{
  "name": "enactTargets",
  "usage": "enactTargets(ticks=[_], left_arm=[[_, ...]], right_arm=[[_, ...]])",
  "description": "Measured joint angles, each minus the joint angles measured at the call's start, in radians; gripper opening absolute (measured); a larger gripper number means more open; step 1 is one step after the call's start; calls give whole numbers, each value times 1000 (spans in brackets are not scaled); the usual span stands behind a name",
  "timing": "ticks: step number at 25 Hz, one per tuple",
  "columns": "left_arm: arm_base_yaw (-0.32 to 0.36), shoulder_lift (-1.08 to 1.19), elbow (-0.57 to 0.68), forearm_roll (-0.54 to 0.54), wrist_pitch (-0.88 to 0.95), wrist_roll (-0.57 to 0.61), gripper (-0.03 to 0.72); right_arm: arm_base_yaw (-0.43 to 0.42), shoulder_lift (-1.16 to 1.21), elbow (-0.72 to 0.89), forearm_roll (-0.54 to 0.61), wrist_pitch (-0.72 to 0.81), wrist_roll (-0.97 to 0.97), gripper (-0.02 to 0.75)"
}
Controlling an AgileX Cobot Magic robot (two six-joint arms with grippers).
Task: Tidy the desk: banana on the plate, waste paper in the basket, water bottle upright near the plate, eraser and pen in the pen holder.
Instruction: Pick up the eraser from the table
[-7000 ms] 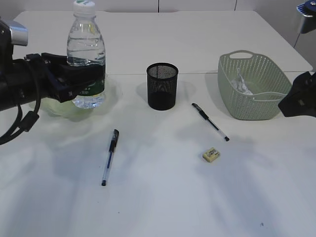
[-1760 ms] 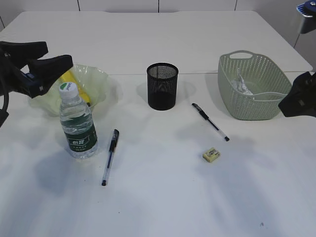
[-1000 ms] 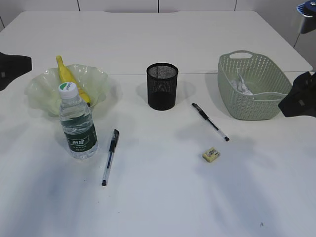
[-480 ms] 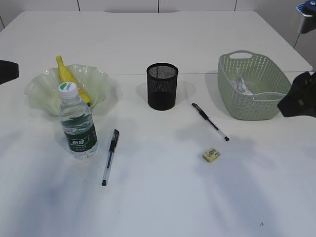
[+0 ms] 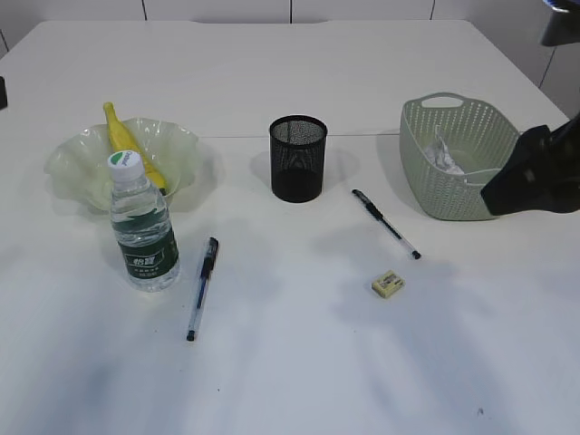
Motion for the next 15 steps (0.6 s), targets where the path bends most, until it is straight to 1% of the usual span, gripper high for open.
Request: enactTargets(ticks=[8, 15], left_arm=[[0, -125, 0, 0, -6, -5, 550], [0, -133, 0, 0, -6, -5, 526]], right_arm=[[0, 0, 0, 37, 12, 0, 558], [0, 15, -21, 39, 37, 0, 558]])
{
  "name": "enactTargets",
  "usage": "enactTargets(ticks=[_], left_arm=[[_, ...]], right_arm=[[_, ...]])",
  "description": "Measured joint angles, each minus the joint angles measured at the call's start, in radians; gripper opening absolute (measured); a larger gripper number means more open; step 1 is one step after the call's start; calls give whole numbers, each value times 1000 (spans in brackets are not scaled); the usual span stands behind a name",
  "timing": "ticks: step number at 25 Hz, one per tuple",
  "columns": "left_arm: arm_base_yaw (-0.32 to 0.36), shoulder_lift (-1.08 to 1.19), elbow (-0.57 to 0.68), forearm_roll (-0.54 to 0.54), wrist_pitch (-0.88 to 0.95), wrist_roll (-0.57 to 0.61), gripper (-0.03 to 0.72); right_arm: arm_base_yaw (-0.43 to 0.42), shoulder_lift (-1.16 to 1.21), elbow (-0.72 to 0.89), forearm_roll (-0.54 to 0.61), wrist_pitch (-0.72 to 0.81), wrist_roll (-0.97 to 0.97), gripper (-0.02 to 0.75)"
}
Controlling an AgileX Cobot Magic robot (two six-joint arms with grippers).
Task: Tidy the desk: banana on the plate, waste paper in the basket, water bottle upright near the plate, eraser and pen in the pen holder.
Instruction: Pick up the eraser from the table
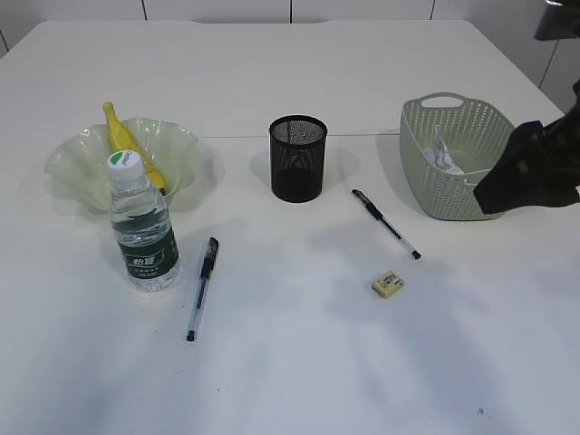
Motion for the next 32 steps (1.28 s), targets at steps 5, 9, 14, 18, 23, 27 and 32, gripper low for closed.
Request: enactTargets(ticks=[5, 9, 14, 18, 23, 27, 32], left_arm=[[0, 0, 0, 0, 0, 0, 522], [0, 0, 0, 0, 0, 0, 522], [0, 0, 0, 0, -2, 0, 521], [0, 0, 0, 0, -13, 0, 520], [0, 0, 0, 0, -15, 0, 520], [0, 0, 0, 0, -15, 0, 520], [0, 0, 0, 0, -15, 0, 520]], right_arm=[[52, 102, -123, -46, 50, 18, 558], [134, 227, -246, -168, 110, 86, 558], [190, 401, -371, -220, 163, 115, 558], [193, 527, -459, -228, 192, 119, 558], [193, 629, -508, -242, 200, 119, 558], [193, 696, -512, -269, 203, 121, 558], [193, 770, -512, -284, 201, 119, 558]])
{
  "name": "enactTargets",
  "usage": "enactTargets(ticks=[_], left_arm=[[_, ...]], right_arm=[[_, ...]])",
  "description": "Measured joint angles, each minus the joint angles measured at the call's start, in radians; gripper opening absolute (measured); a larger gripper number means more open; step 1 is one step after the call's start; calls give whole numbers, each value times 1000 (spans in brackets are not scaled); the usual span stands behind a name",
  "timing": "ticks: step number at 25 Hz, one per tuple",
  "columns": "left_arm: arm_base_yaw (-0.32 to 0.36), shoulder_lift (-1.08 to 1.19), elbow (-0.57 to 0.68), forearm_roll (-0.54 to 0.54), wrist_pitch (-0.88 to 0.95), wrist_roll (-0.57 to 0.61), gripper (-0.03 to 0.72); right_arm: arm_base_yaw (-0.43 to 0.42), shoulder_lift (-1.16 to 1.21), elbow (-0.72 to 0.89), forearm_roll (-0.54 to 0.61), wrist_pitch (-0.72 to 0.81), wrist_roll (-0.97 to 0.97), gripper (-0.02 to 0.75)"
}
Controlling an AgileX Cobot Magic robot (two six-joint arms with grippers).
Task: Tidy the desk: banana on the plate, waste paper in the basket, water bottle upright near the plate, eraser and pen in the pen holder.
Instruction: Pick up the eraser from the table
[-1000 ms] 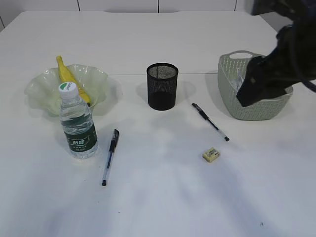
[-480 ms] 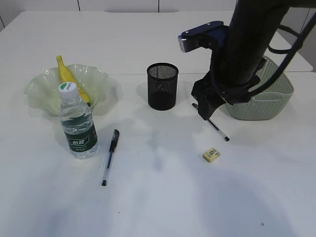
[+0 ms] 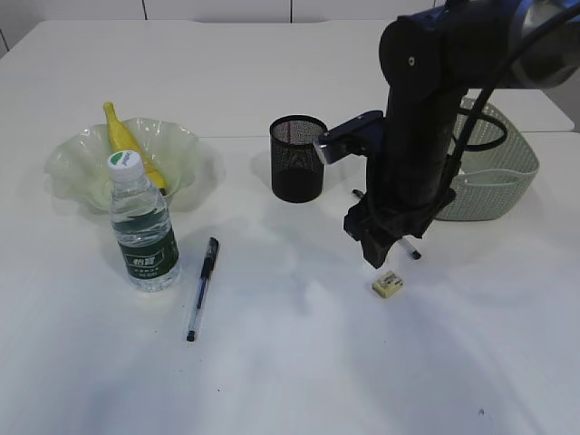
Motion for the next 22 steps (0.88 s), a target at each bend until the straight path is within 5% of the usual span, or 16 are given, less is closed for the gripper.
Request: enactTargets(ticks=[22], left_arm=[[0, 0, 0, 0, -6, 0, 520]], right_arm=[[-39, 118, -2, 26, -64, -57, 551]])
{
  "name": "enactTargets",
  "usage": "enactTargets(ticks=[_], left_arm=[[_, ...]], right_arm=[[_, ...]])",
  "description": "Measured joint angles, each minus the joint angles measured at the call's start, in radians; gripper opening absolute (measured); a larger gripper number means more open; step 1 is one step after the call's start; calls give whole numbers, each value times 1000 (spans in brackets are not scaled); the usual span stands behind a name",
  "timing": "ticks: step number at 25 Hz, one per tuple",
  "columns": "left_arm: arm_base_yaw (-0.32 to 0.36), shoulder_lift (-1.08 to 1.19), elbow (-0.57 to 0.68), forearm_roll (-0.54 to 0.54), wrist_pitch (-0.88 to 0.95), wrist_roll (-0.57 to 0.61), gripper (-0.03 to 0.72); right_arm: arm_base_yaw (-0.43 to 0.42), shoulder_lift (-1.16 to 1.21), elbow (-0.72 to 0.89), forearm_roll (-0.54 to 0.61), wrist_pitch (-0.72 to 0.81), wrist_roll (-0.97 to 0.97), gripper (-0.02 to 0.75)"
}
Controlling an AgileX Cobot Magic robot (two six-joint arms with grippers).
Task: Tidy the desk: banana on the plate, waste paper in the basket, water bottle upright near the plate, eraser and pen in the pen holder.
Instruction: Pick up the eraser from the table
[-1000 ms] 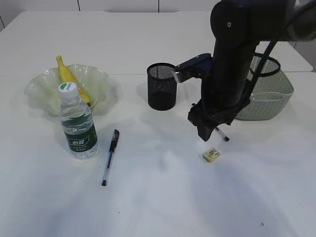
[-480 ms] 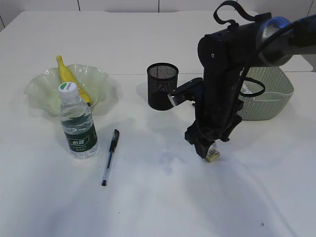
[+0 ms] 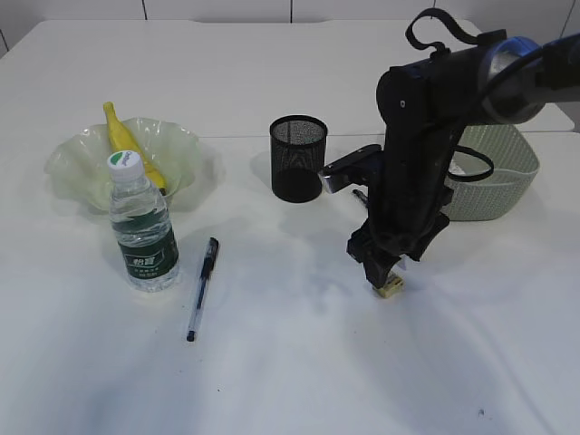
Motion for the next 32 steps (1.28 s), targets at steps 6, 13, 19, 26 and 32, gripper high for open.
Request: enactTargets(ticks=[6, 13, 19, 26, 32], left_arm=[[0, 0, 0, 0, 0, 0, 520], [0, 0, 0, 0, -1, 0, 520], [0, 0, 0, 0, -1, -1, 520], [0, 0, 0, 0, -1, -1, 520], [0, 0, 0, 0, -2, -1, 520]], right_arm=[[-2, 7, 0, 16, -2, -6, 526], [-2, 39, -1, 37, -2, -7, 524], [-2, 47, -1, 37, -2, -8, 524], [-2, 53, -1, 53, -4, -8, 445], [-2, 53, -1, 53, -9, -8, 393]])
